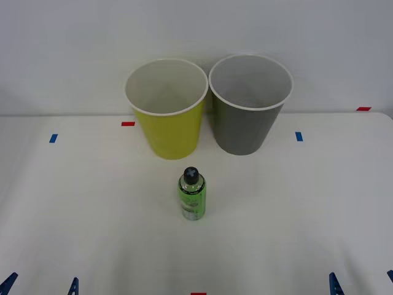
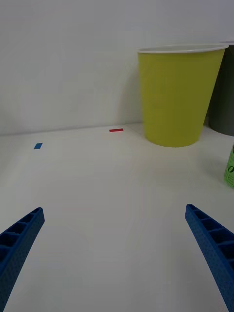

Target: Put cans in the gray bin and PET bottles in the light green bin.

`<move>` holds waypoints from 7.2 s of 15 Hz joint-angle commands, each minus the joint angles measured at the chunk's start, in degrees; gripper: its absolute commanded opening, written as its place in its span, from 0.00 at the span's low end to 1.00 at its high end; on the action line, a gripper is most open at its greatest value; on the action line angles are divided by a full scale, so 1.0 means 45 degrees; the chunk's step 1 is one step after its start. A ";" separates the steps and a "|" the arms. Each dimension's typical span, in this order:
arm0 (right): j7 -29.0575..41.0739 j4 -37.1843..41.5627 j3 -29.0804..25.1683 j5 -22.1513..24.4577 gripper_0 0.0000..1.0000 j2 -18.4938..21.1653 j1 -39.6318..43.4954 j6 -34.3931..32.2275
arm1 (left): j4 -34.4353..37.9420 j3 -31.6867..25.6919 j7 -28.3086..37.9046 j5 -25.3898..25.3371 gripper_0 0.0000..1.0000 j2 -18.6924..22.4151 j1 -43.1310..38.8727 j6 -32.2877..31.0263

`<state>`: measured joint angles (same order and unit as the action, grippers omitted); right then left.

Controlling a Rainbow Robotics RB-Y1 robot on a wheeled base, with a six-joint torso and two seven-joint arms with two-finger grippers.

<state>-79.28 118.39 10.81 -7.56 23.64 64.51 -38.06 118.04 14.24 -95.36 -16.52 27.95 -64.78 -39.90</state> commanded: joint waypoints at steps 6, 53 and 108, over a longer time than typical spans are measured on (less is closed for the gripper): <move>0.0000 0.0000 0.0000 0.0000 1.00 0.0000 0.0000 0.0000 | 0.0000 0.0000 0.0000 0.0000 1.00 0.0000 0.0000 0.0000; 0.0000 0.0000 0.0000 0.0000 1.00 0.0000 0.0000 0.0000 | 0.0000 0.0000 0.0000 0.0000 1.00 0.0000 0.0000 0.0000; 0.0000 0.0000 0.0000 0.0000 1.00 0.0000 0.0000 0.0000 | -0.4883 0.6582 0.0449 -0.0684 1.00 0.2305 1.4238 0.3066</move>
<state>-79.28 118.39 10.81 -7.56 23.64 64.51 -38.06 96.06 43.83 -93.34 -18.92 38.66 -1.87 -27.05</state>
